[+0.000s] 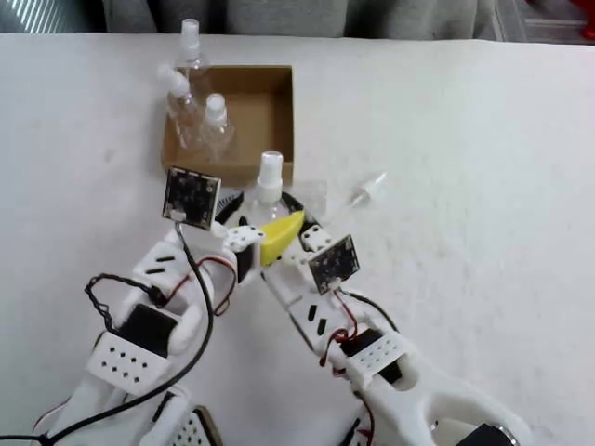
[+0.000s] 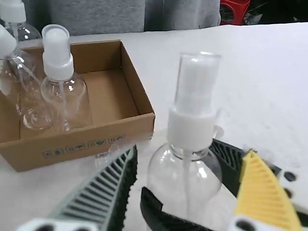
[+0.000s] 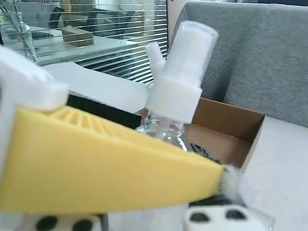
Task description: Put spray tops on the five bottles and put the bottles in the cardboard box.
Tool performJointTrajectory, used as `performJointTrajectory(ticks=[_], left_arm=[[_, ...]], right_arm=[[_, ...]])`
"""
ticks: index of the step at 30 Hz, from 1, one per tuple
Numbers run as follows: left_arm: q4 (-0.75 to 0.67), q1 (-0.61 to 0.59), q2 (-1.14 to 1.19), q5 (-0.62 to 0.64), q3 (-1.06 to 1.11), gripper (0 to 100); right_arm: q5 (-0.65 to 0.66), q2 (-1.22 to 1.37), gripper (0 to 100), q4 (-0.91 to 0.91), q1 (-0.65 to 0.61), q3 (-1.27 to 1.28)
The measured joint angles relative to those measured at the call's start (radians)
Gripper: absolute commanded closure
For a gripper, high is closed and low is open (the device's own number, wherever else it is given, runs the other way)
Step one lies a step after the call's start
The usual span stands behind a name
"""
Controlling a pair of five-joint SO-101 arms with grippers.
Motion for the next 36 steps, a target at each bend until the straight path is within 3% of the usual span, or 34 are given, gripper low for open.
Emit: performJointTrajectory(ticks=[6, 16, 28, 31, 36], left_arm=[[0.02, 0.006, -0.052, -0.003, 0.002, 66], [0.224, -0.003, -0.396, -0.005, -0.009, 66], [0.287, -0.235, -0.545, -0.005, -0.146, 67], [0.348, -0.308, -0.56, -0.005, -0.238, 74], [0.448, -0.433, -0.568, -0.005, -0.311, 98]], right_arm=[[0.0, -0.002, 98.1, 0.0, -0.003, -0.002], [0.0, -0.002, 98.1, 0.0, -0.005, -0.002], [0.0, -0.002, 98.1, 0.0, -0.003, -0.002], [0.0, -0.002, 98.1, 0.0, 0.02, -0.002], [0.0, -0.002, 98.1, 0.0, 0.037, -0.002]])
